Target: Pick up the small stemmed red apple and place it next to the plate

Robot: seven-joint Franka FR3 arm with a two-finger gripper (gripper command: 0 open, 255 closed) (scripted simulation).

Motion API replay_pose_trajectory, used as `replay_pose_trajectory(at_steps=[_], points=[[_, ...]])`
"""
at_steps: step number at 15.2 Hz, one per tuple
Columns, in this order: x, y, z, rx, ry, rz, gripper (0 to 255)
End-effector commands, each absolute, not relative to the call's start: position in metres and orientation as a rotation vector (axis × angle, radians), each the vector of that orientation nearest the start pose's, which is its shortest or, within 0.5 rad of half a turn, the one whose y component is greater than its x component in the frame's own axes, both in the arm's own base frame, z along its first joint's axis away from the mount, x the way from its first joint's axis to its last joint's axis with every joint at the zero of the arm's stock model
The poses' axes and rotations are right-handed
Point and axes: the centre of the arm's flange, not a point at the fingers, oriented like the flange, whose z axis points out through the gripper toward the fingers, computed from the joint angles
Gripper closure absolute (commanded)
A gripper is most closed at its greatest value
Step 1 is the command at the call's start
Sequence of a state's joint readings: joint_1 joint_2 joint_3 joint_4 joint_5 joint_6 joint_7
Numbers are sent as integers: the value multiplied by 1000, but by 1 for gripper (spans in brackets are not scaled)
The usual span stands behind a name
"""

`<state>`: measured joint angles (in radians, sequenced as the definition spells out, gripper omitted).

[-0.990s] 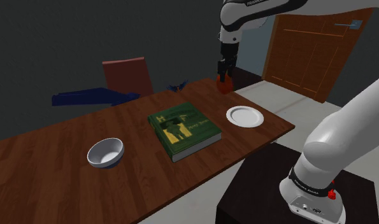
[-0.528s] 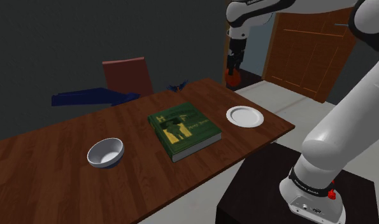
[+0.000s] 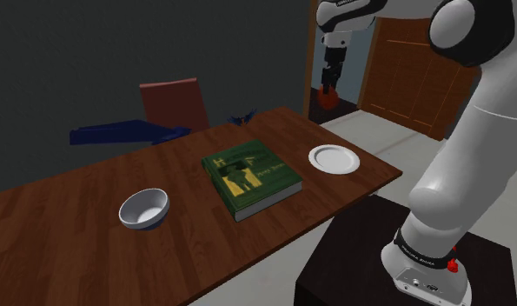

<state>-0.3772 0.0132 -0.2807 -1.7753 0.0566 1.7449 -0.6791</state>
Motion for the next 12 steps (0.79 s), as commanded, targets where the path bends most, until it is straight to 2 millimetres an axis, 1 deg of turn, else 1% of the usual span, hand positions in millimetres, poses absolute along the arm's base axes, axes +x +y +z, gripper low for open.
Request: replay_pose_trajectory(at_steps=[1, 5, 6, 12], points=[[449, -367, 535, -3075, -18, 3, 255], [450, -420, 535, -3075, -18, 3, 255], [451, -438, 535, -3075, -18, 3, 255], [451, -438, 503, -3075, -18, 3, 255]])
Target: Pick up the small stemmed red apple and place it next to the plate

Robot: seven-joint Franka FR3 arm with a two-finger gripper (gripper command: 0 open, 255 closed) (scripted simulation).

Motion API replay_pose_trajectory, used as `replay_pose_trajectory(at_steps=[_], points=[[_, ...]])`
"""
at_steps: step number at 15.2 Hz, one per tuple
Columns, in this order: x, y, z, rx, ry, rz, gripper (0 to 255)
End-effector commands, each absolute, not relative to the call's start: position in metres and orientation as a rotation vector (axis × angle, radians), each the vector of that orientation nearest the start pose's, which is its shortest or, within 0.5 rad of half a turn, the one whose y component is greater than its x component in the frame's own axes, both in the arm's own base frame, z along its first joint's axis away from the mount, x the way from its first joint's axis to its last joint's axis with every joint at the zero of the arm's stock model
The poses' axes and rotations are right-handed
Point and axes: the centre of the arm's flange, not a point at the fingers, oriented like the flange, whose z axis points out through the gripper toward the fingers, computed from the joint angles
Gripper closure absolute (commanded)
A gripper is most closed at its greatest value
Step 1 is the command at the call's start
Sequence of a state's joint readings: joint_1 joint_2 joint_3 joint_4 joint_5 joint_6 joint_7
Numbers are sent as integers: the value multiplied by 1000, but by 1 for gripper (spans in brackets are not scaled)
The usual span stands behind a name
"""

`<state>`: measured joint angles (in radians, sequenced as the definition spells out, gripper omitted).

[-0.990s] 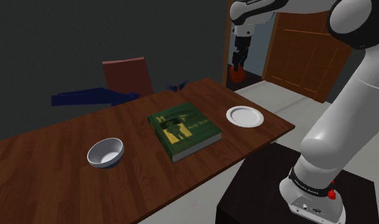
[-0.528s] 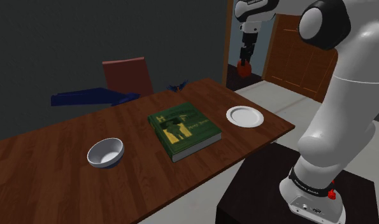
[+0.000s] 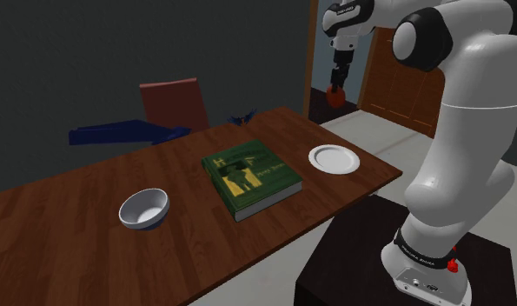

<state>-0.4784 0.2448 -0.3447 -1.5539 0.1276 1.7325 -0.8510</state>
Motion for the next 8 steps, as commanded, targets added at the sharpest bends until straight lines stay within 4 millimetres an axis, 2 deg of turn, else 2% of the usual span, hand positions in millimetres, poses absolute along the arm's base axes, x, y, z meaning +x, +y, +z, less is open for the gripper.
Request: replay_pose_trajectory(at_steps=[1, 8], points=[[451, -438, 498, -3075, -18, 3, 255], [451, -438, 461, -3075, -18, 3, 255]])
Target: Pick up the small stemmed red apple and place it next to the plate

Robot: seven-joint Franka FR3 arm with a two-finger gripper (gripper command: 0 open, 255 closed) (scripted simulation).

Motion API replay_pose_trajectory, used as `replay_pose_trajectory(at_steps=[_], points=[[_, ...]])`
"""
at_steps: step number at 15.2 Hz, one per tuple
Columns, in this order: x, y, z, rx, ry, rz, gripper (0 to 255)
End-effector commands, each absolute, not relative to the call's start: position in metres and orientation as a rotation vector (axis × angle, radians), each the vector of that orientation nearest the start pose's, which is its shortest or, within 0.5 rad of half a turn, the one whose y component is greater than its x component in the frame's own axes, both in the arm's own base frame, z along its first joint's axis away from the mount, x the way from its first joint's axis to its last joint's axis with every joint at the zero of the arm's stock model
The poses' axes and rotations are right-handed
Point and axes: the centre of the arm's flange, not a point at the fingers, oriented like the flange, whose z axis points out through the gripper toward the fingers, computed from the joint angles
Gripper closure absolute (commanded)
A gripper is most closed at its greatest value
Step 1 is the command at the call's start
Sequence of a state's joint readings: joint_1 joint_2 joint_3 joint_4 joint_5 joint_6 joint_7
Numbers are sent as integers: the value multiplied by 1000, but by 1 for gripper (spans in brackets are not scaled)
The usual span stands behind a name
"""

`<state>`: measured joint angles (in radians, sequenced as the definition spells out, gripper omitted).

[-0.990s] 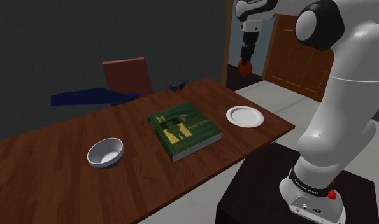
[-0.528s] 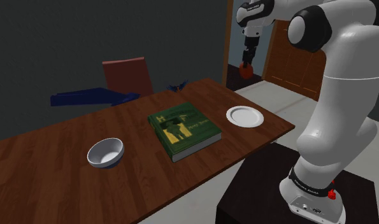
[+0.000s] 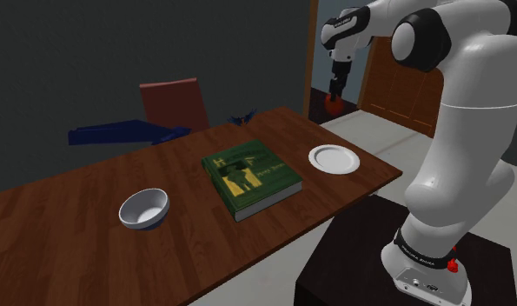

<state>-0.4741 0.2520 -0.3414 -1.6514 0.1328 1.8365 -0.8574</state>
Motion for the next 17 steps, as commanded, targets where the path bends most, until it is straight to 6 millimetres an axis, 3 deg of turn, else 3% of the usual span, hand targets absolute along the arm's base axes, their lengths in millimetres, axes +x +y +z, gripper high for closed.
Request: replay_pose_trajectory(at_steps=[1, 17], points=[[451, -438, 456, -3075, -18, 3, 255], [451, -438, 371, -3075, -18, 3, 255]])
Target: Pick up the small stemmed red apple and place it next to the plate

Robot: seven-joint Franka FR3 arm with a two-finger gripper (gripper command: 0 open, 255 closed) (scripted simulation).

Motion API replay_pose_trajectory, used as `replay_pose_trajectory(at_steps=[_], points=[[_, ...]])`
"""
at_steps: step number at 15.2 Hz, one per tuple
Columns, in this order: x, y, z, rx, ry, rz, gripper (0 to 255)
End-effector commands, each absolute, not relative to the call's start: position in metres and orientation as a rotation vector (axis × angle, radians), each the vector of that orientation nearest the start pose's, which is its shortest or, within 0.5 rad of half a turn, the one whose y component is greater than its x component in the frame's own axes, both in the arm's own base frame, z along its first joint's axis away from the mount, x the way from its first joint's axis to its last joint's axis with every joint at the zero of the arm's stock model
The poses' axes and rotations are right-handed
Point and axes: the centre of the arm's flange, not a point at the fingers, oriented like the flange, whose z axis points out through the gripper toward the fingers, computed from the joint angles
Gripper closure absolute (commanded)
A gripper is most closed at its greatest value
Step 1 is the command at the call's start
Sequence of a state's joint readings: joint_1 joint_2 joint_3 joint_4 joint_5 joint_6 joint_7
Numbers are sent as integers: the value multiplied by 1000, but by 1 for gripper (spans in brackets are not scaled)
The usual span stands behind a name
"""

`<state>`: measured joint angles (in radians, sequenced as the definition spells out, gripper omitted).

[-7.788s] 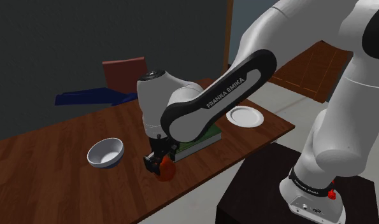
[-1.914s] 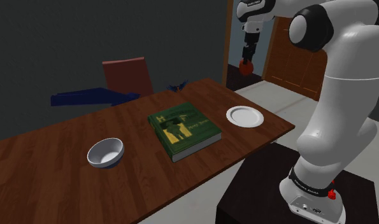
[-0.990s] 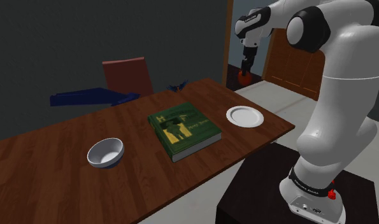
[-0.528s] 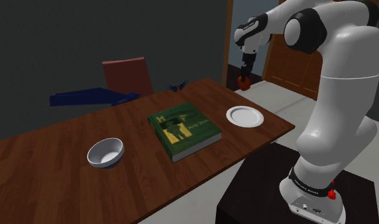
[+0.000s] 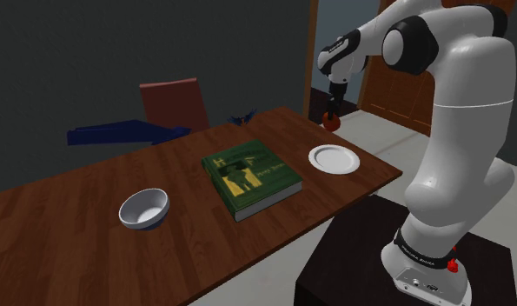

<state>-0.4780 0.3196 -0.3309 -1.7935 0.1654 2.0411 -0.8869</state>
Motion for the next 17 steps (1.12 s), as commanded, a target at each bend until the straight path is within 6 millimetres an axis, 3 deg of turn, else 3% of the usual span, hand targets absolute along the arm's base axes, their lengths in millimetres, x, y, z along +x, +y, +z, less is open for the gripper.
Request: replay_pose_trajectory(at_steps=[1, 8, 9, 14, 17], points=[[451, -438, 369, -3075, -18, 3, 255], [451, -438, 369, -3075, -18, 3, 255], [451, -438, 369, -3075, -18, 3, 0], [451, -438, 369, -3075, -18, 3, 0], [451, -441, 409, -3075, -18, 3, 0]])
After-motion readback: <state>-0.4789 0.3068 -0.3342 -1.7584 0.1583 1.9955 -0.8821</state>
